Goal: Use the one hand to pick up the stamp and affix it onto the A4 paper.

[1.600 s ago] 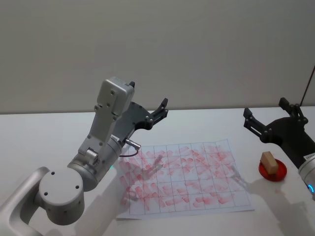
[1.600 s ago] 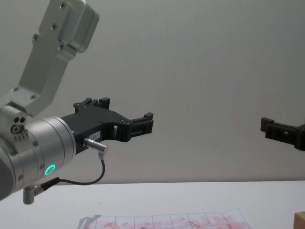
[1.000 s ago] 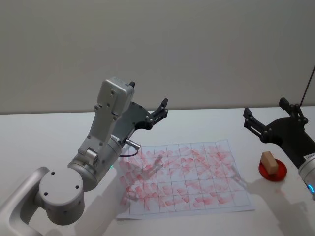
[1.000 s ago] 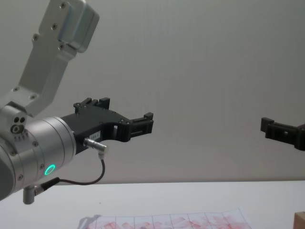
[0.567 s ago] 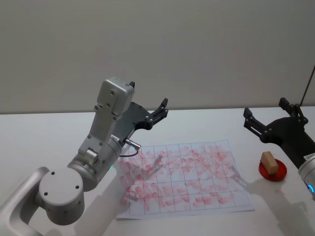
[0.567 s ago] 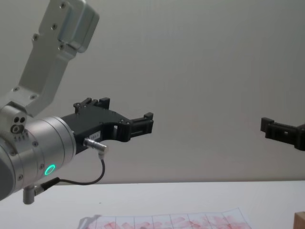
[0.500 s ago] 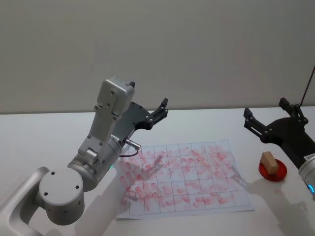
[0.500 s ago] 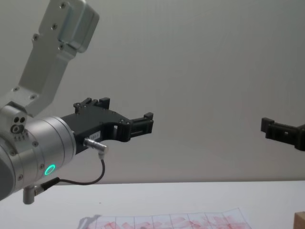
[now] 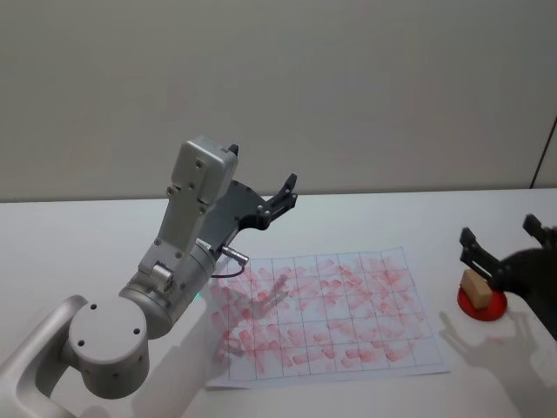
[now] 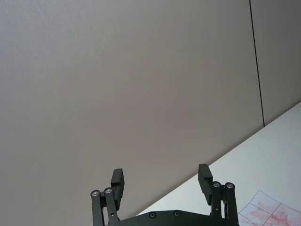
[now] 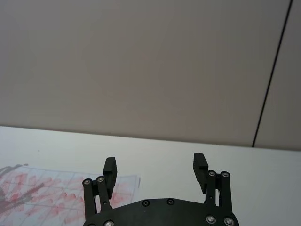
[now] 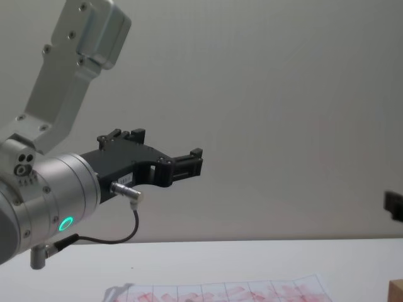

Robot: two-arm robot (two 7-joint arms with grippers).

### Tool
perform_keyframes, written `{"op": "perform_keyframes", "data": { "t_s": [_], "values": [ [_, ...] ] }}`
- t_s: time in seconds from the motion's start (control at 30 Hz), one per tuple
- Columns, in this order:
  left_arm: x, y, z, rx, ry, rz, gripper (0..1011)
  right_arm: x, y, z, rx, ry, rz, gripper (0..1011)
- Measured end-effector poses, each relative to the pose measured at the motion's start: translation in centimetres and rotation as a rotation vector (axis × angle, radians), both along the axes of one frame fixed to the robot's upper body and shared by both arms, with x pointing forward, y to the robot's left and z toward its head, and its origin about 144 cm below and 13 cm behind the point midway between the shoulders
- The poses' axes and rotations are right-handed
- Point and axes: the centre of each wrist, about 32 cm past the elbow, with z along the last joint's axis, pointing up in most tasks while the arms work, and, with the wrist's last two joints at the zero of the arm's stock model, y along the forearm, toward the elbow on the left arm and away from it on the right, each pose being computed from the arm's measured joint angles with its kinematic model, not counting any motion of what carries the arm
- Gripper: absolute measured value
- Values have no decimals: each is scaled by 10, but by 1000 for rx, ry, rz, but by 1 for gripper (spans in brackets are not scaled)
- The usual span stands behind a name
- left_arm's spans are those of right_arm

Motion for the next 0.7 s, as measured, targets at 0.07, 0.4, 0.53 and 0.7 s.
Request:
{"op": "perform_keyframes", "data": {
  "t_s": [0.07,0.4,0.53,0.7],
  "values": [
    [0,0,0,0,0,0,1001,-6,-4,-4,5,22,-18,1001],
    [0,0,0,0,0,0,1001,-16,-18,-16,11,101,-83,1001],
    [0,0,0,0,0,0,1001,-15,-21,-20,7,128,-92,1001],
    [0,0,0,0,0,0,1001,-10,-23,-26,4,164,-89,1001]
  ]
}}
